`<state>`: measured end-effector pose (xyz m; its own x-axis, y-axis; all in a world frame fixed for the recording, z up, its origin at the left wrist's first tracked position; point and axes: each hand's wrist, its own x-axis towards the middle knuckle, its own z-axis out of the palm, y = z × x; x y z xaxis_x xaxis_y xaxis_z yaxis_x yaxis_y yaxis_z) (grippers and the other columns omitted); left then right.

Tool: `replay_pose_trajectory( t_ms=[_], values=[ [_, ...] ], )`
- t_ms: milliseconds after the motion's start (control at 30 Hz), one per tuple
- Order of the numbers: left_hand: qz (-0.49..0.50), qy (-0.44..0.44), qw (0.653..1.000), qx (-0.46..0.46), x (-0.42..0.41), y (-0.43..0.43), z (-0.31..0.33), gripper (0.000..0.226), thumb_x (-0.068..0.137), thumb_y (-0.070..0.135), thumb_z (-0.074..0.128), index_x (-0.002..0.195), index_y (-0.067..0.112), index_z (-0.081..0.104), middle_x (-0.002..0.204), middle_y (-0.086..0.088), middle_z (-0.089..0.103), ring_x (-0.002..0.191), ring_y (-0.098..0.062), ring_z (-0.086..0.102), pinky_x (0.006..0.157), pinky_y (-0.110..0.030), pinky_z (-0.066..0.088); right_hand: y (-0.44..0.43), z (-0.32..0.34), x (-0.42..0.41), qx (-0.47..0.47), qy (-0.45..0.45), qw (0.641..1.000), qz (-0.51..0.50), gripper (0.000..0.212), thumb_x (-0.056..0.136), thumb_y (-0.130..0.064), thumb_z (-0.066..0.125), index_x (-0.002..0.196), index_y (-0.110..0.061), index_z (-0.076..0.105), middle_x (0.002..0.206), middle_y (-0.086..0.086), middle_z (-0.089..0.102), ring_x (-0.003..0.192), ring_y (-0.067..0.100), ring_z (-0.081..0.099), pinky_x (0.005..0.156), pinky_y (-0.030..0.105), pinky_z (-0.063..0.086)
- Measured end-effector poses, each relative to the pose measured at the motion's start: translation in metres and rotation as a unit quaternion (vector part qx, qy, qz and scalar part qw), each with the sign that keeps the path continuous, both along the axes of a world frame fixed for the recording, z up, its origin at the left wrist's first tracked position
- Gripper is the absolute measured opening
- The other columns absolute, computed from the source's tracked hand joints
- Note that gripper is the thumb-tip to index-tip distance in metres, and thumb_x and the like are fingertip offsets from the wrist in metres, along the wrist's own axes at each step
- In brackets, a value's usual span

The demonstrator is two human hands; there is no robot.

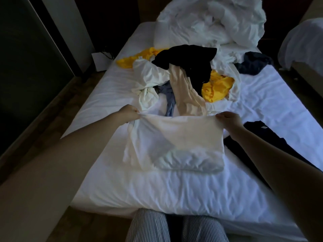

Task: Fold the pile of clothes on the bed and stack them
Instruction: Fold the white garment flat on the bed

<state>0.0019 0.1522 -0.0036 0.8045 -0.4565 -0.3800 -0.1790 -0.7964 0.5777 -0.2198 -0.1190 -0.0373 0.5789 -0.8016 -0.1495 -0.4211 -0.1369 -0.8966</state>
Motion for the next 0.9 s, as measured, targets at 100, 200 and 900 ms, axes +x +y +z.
replay_pose_trajectory(
  t_ms=[100,200,900],
  values=[
    [0.040,-0.061,0.997,0.018,0.012,-0.022,-0.024,0.015,0.093,0.020,0.051,0.103,0.010,0.055,0.103,-0.014,0.055,0.095,-0.030,0.054,0.076,-0.032,0.043,-0.005,-0.019,0.026,-0.054,0.017,0.998,-0.007,0.025,0.090,-0.015,0.055,0.109,-0.001,0.067,0.101,0.018,0.065,0.098,0.030,0.059,0.082,0.034,0.044],
    [0.068,-0.151,0.980,0.110,0.005,-0.038,-0.047,0.048,0.094,0.025,0.048,0.138,0.015,0.031,0.133,-0.020,0.037,0.119,-0.038,0.042,0.098,-0.040,0.036,0.006,-0.039,0.039,-0.125,0.065,0.990,0.009,0.044,0.095,-0.025,0.051,0.136,-0.008,0.046,0.137,0.016,0.050,0.126,0.031,0.046,0.102,0.036,0.035],
    [0.030,-0.129,0.975,0.177,-0.056,-0.012,-0.147,0.062,0.094,0.062,0.024,0.150,0.039,0.009,0.160,0.005,-0.005,0.146,-0.026,-0.004,0.113,-0.055,-0.003,0.048,-0.117,-0.008,-0.207,0.343,0.908,0.124,0.059,0.098,-0.043,0.026,0.151,-0.028,0.005,0.159,0.002,-0.005,0.146,0.027,-0.005,0.117,0.039,-0.002]
  ],
)
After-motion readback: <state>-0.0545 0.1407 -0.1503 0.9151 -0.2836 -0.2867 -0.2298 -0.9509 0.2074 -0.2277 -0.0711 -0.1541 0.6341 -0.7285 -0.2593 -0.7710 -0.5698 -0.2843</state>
